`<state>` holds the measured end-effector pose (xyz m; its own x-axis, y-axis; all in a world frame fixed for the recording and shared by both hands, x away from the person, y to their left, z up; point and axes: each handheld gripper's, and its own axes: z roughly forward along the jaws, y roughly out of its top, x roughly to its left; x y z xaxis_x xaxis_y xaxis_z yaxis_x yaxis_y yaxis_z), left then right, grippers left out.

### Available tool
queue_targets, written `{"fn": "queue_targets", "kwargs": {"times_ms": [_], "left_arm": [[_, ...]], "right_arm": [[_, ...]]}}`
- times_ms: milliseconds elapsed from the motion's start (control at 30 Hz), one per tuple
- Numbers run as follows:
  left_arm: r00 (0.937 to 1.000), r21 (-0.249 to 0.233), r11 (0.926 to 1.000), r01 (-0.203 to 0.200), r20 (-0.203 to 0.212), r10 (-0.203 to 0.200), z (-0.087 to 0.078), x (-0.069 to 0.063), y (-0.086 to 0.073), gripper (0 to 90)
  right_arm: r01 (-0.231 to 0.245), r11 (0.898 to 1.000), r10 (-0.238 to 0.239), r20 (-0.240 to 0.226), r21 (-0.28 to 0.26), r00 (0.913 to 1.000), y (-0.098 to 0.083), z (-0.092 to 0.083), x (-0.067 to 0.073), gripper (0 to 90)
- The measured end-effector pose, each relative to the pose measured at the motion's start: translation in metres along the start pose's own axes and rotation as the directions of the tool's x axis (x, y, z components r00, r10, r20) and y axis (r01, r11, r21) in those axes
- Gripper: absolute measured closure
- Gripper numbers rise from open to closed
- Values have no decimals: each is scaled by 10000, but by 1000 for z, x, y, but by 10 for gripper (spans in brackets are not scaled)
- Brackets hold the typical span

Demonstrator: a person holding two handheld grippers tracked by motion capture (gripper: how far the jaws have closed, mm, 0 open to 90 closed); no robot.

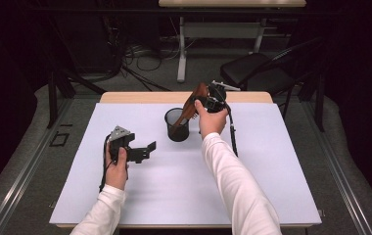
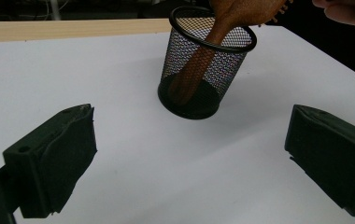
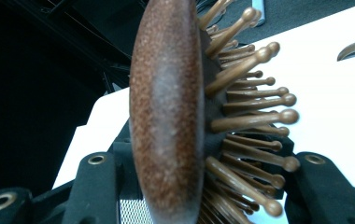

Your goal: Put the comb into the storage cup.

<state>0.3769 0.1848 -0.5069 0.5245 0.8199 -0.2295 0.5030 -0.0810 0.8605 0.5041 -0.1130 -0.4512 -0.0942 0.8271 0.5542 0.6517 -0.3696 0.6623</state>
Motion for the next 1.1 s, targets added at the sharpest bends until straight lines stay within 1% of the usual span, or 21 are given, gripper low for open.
{"fn": "queue_targets", "kwargs": {"times_ms": [500, 667, 867, 1100], "left_arm": [[10000, 5, 10000, 8, -1, -8, 0, 0, 0, 23], [10000, 16, 10000, 16, -22, -16, 1, 0, -1, 22], [10000, 27, 10000, 14, -32, -14, 1, 0, -1, 22], [10000, 43, 10000, 3, -36, -3, 1, 0, -1, 23]], "right_arm": [[44, 10000, -44, 13, 10, 10000, 0, 0, 0, 463], [-12, 10000, 12, -51, 86, 10000, 0, 0, -1, 459], [-158, 9999, 159, -199, 54, 9997, 0, 0, -4, 452], [-53, 10000, 53, -299, 10, 9995, -1, 0, -7, 448]]}}
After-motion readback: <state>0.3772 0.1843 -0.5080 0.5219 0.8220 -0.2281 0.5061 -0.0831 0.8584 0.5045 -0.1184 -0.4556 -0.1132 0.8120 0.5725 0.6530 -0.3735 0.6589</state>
